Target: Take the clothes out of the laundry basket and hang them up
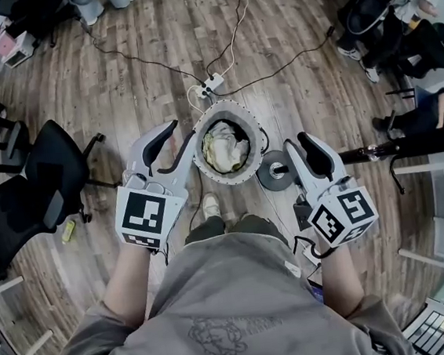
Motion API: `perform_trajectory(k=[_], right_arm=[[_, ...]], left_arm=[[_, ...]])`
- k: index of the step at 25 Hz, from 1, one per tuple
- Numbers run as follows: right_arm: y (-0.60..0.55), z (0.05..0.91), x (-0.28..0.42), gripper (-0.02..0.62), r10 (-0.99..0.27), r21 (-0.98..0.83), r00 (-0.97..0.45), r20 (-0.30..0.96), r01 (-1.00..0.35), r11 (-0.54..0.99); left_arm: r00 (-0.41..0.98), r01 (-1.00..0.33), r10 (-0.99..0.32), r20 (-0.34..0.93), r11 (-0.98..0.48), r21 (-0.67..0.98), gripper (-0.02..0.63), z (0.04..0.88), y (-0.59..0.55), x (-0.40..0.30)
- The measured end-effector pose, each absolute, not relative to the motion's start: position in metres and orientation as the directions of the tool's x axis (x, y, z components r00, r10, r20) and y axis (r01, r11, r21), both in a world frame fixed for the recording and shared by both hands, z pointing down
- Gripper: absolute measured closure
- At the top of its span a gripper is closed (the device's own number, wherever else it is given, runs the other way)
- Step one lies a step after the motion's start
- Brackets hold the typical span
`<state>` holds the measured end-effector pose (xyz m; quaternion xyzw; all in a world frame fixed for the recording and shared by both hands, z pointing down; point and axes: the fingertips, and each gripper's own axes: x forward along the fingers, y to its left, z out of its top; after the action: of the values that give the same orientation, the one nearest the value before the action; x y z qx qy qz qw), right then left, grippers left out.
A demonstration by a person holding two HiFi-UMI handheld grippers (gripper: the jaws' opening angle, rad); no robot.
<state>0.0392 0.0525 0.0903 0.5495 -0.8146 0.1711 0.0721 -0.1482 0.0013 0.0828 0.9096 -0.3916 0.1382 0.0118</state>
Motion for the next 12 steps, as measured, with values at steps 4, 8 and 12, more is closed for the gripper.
perform_trajectory(k=[4,8,12], right_arm=[[0.046,0.101,0.052,0.433,-0.863,-0.208,-0.387,0.324,-0.919,0.334],[0.035,0.116,0.067,0.426,-0.85,-0.231,-0.396,0.348,-0.915,0.332],[0.021,0.146,0.077,0.417,-0.825,-0.263,-0.404,0.395,-0.91,0.32]], left_arm=[[0.644,-0.724,-0.713,0.277,-0.685,-0.081,0.482,0.092,-0.003,-0.142],[0.626,-0.746,-0.723,0.293,-0.665,-0.048,0.482,0.101,-0.008,-0.132],[0.59,-0.769,-0.729,0.347,-0.638,-0.033,0.482,0.129,-0.024,-0.122]])
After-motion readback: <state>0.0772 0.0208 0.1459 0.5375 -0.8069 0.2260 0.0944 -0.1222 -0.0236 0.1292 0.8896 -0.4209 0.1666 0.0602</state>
